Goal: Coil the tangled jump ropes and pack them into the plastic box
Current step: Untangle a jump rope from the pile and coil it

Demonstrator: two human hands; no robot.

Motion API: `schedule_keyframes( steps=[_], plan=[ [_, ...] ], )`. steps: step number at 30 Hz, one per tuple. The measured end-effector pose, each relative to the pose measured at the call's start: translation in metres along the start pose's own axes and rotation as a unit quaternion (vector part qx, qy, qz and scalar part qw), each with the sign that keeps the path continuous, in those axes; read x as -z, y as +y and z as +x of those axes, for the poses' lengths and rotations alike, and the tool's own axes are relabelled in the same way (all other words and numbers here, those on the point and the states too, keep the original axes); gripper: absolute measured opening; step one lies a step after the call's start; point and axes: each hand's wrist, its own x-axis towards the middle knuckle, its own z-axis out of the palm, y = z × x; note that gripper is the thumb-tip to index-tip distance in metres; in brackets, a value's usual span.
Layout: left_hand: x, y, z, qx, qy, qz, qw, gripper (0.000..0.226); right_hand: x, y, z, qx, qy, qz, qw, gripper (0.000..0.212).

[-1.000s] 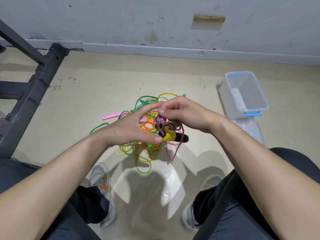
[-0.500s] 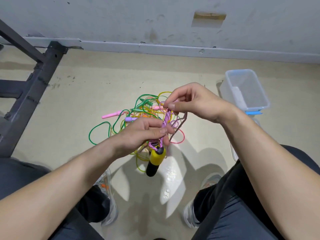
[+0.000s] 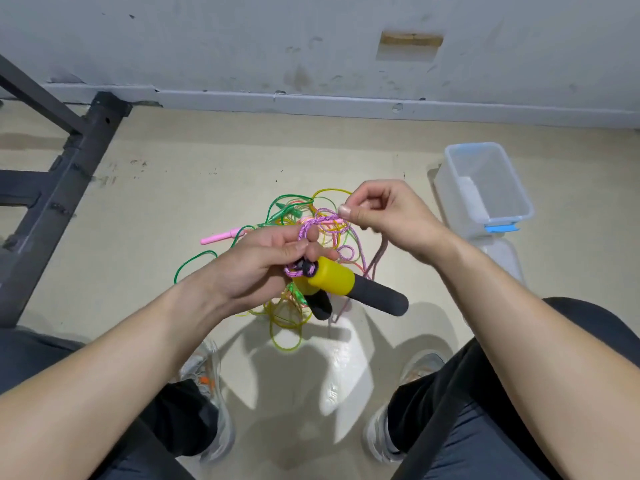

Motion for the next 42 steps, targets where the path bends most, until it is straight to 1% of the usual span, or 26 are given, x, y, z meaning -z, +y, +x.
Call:
schedule_keyframes(
  steps=[2, 4, 6, 8, 9, 14, 16, 19, 20, 22, 23, 24, 26, 28, 30, 31, 33, 35, 37, 39, 41, 42],
  plan=[
    [0.001, 0.007, 0.001, -0.007, 0.045, -0.007, 0.999, 0.019, -0.013, 0.007, -0.006, -0.052, -0.014, -0.012, 0.998, 0.02],
    [0.003, 0.009, 0.003, -0.02, 0.126, 0.0, 0.992, 0.014, -0.027, 0.01, -0.014, -0.093, -0.034, -0.032, 0.995, 0.019],
    [0.002, 0.007, 0.006, -0.027, 0.191, 0.002, 0.981, 0.011, -0.037, 0.01, -0.022, -0.071, -0.043, -0.094, 0.992, 0.013],
    [0.001, 0.002, 0.008, -0.029, 0.234, 0.001, 0.972, 0.014, -0.044, 0.011, -0.027, -0.038, -0.039, -0.204, 0.977, 0.009],
    [0.0, 0.0, 0.008, -0.031, 0.253, -0.002, 0.967, 0.015, -0.047, 0.011, -0.028, -0.034, -0.034, -0.237, 0.97, 0.009],
    [0.0, -0.001, 0.011, -0.049, 0.331, -0.021, 0.942, 0.015, -0.053, 0.018, -0.026, -0.044, -0.016, -0.259, 0.965, 0.02],
    [0.003, 0.003, 0.011, -0.047, 0.341, -0.014, 0.939, 0.019, -0.057, 0.023, -0.026, -0.036, -0.029, -0.264, 0.963, 0.027],
    [0.008, 0.007, 0.011, -0.03, 0.337, -0.018, 0.941, 0.023, -0.071, 0.026, -0.031, -0.02, -0.069, -0.243, 0.967, 0.039],
    [0.008, 0.008, 0.011, -0.025, 0.329, -0.018, 0.944, 0.022, -0.076, 0.026, -0.033, -0.018, -0.069, -0.244, 0.967, 0.043],
    [0.006, 0.006, 0.012, -0.023, 0.308, -0.014, 0.951, 0.015, -0.082, 0.029, -0.034, -0.011, -0.038, -0.275, 0.961, 0.048],
    [0.005, 0.004, 0.012, -0.027, 0.297, -0.014, 0.954, 0.01, -0.083, 0.031, -0.032, -0.008, -0.016, -0.298, 0.954, 0.045],
    [0.004, 0.002, 0.013, -0.034, 0.29, -0.011, 0.956, 0.011, -0.083, 0.032, -0.03, -0.003, 0.003, -0.317, 0.948, 0.04],
    [0.004, -0.003, 0.016, -0.063, 0.287, 0.011, 0.956, 0.023, -0.082, 0.031, -0.029, 0.0, 0.023, -0.331, 0.944, 0.03],
    [0.008, -0.006, 0.018, -0.094, 0.296, 0.06, 0.949, 0.036, -0.082, 0.027, -0.029, 0.003, 0.028, -0.337, 0.941, 0.025],
    [0.01, -0.008, 0.019, -0.104, 0.295, 0.126, 0.942, 0.047, -0.08, 0.022, -0.029, 0.005, 0.031, -0.351, 0.936, 0.027],
    [0.01, -0.009, 0.02, -0.106, 0.291, 0.154, 0.938, 0.048, -0.079, 0.02, -0.029, 0.006, 0.031, -0.356, 0.934, 0.029],
    [0.011, -0.011, 0.022, -0.111, 0.287, 0.184, 0.934, 0.042, -0.078, 0.017, -0.027, 0.004, 0.025, -0.361, 0.932, 0.031],
    [0.013, -0.01, 0.024, -0.118, 0.297, 0.18, 0.93, 0.036, -0.076, 0.018, -0.025, -0.007, 0.027, -0.33, 0.943, 0.031],
    [0.018, -0.004, 0.026, -0.131, 0.312, 0.165, 0.927, 0.033, -0.071, 0.022, -0.024, -0.05, 0.047, -0.293, 0.954, 0.032],
    [0.025, 0.006, 0.027, -0.147, 0.329, 0.135, 0.923, 0.032, -0.064, 0.027, -0.027, -0.075, 0.063, -0.298, 0.95, 0.036],
    [0.032, 0.014, 0.027, -0.152, 0.369, 0.089, 0.913, 0.029, -0.064, 0.026, -0.031, -0.063, 0.063, -0.301, 0.95, 0.037],
    [0.034, 0.015, 0.028, -0.149, 0.391, 0.069, 0.906, 0.028, -0.068, 0.023, -0.033, -0.048, 0.054, -0.302, 0.951, 0.034]
  ],
)
